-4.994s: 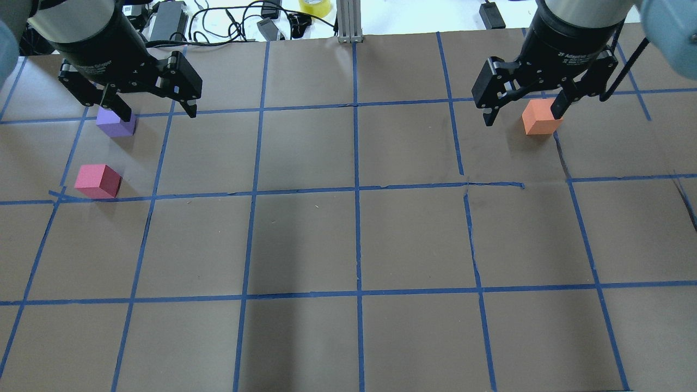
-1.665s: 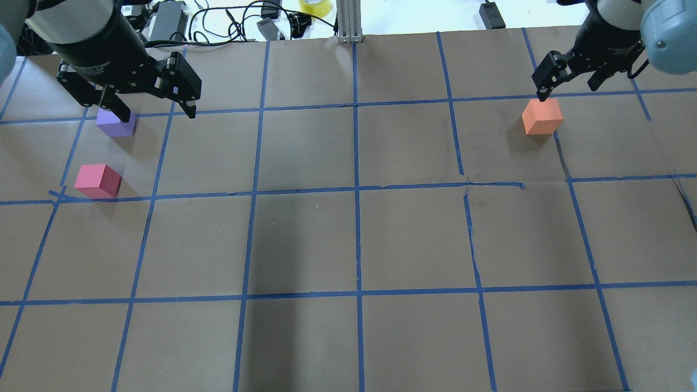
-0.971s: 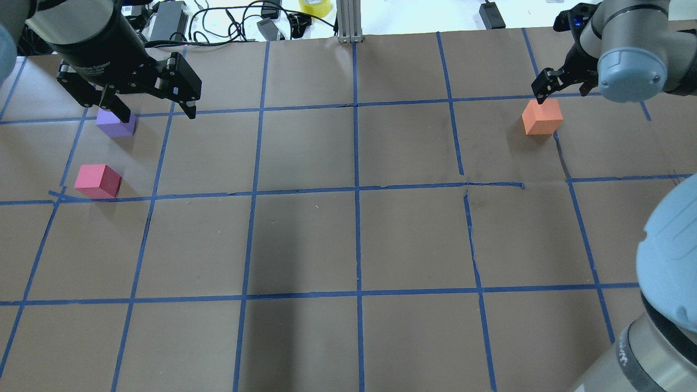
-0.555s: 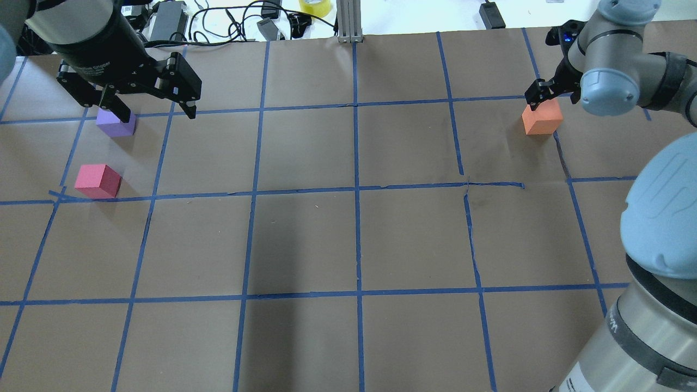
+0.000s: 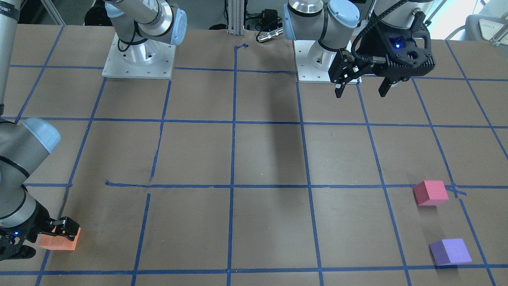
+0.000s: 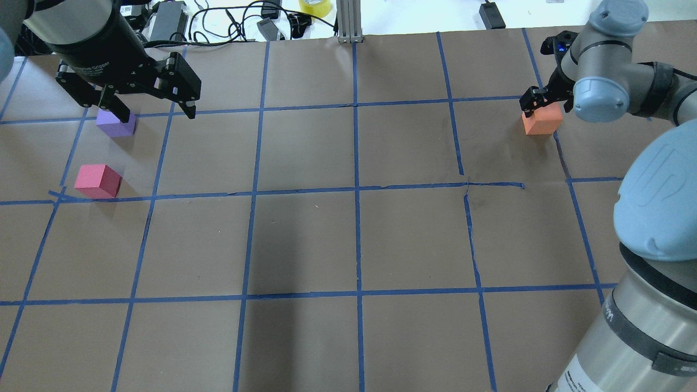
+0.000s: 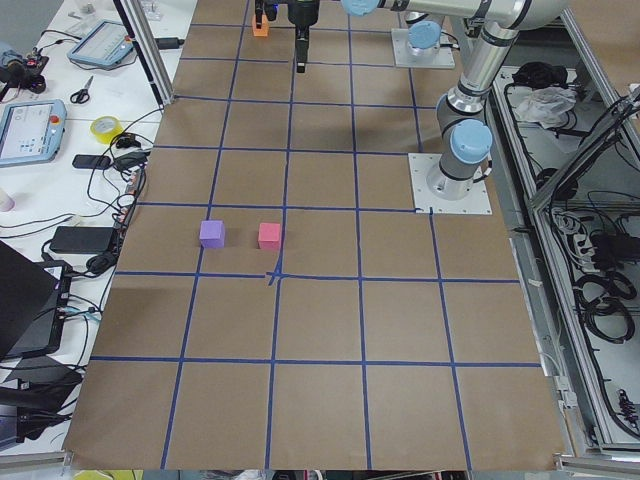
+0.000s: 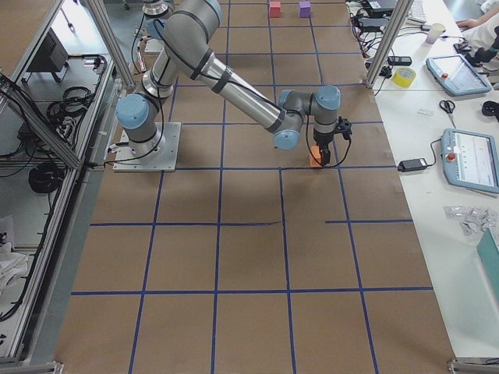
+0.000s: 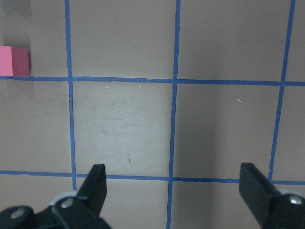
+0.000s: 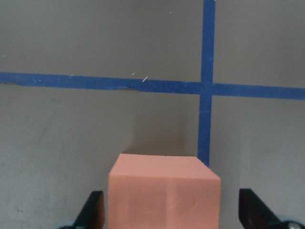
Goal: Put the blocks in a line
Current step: 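Carry the orange cube with the right gripper toward the left arm's side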
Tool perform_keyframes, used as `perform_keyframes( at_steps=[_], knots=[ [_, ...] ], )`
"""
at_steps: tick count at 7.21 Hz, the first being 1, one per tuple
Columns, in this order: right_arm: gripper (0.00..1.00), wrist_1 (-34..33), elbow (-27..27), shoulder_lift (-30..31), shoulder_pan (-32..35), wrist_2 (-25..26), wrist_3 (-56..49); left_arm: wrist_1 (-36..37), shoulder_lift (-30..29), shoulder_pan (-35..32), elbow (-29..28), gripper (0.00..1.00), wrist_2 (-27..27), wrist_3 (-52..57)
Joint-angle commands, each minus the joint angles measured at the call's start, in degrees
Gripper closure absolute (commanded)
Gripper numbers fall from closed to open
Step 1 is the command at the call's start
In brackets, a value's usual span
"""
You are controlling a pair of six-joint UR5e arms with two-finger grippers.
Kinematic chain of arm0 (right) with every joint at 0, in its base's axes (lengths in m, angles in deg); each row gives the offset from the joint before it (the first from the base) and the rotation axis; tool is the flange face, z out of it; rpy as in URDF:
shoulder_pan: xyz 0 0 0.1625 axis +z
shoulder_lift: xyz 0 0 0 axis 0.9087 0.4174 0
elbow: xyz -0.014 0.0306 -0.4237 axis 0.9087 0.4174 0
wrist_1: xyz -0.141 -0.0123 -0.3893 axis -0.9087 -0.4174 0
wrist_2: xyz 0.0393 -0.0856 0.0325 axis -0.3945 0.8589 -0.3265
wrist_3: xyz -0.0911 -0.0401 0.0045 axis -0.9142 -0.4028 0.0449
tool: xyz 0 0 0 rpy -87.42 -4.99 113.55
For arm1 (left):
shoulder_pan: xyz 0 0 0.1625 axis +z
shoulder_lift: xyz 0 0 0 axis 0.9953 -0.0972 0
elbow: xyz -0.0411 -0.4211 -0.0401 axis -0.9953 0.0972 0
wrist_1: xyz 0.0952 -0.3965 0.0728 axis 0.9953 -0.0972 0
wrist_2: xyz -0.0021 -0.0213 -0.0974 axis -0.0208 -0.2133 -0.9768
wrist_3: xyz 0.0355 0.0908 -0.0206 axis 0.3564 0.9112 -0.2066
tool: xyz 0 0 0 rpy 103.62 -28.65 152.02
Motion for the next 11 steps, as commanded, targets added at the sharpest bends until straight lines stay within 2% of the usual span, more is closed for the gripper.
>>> perform_keyframes(
  at_steps=[1, 2, 3, 4, 6, 8, 10, 11],
  knots=[
    [0.55, 0.3, 0.0, -0.2, 0.0, -0.3, 1.1, 0.0, 0.0, 0.0, 0.1, 0.0, 0.1, 0.0],
    [0.83, 0.7, 0.1, 0.3, 0.0, -0.4, 1.1, 0.0, 0.0, 0.0, 0.0, 0.0, 0.0, 0.0],
    [0.93, 1.6, 0.1, 1.0, 0.3, -0.3, 1.2, 0.0, -0.1, 0.0, 0.0, 0.0, 0.0, 0.0],
    [0.97, 2.7, 0.1, 2.8, 1.1, 0.3, 2.1, 0.0, -0.1, 0.0, 0.0, 0.0, 0.0, 0.0],
    [0.96, 7.5, 0.1, 6.8, 6.3, 0.6, 9.1, 0.0, -0.1, 0.0, 0.0, 0.0, 0.0, -0.1],
    [0.95, 9.7, 0.2, 9.5, 14.8, 0.6, 22.1, 0.0, 0.0, 0.0, 0.0, 0.0, 0.0, 0.0],
    [0.94, 9.7, 1.2, 8.4, 24.6, -0.3, 37.3, 0.0, -0.1, 0.0, 0.0, 0.0, 0.0, 0.0],
    [0.93, 9.8, 2.9, 6.0, 28.6, -0.4, 40.9, 0.0, -0.1, 0.0, 0.1, 0.0, 0.0, 0.0]
  ],
)
